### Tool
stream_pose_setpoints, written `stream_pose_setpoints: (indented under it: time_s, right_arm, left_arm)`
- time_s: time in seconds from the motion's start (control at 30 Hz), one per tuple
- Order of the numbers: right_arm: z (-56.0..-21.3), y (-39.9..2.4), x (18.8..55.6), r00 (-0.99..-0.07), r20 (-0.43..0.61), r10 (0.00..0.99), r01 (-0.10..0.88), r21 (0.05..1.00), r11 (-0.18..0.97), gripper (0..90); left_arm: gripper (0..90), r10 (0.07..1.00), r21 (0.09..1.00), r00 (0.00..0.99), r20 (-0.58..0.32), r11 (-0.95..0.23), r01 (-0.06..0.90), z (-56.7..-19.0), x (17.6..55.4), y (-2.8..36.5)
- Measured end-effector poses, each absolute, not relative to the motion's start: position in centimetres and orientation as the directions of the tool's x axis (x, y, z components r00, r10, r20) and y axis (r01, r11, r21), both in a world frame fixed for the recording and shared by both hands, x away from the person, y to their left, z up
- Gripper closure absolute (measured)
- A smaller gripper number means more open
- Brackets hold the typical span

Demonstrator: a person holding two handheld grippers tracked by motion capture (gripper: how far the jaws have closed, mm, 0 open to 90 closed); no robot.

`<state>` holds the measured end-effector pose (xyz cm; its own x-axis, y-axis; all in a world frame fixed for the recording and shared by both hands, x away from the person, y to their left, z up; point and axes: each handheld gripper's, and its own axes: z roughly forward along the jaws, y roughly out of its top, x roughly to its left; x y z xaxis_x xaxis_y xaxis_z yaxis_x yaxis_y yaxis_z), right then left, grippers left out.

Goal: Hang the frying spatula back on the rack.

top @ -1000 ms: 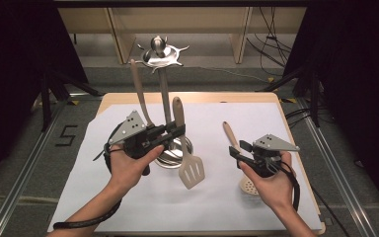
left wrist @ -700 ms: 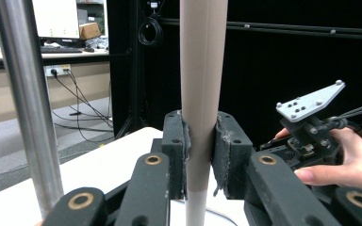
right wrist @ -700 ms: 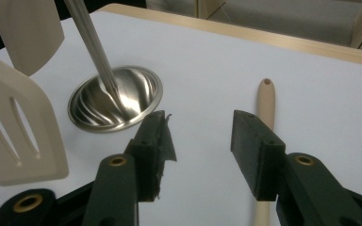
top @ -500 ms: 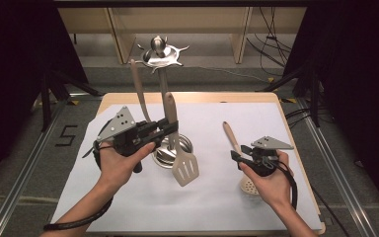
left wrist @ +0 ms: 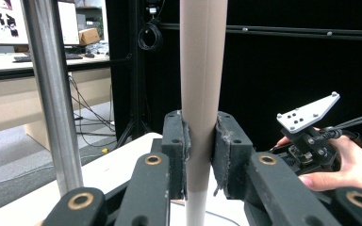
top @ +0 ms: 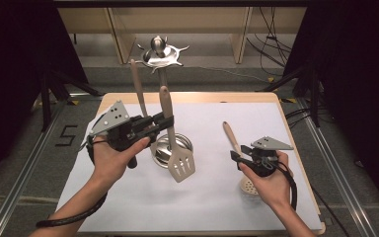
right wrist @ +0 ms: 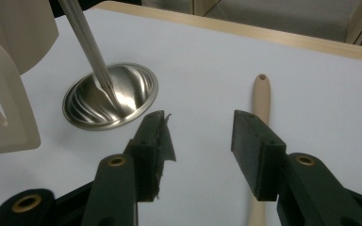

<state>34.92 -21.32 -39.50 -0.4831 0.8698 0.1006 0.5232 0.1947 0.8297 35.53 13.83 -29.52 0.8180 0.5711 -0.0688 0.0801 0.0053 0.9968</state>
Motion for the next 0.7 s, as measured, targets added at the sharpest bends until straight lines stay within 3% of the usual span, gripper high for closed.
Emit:
stream_pose_setpoints:
  time_s: [0.7]
  right_arm:
    - [-39.40, -21.18, 34.88, -0.480, 0.107, 0.870, 0.526, 0.830, 0.188, 55.1]
  left_arm:
    - [75.5, 0.576, 0.996, 0.815, -0.066, -0.011, 0.088, -28.68, 35.94, 13.98]
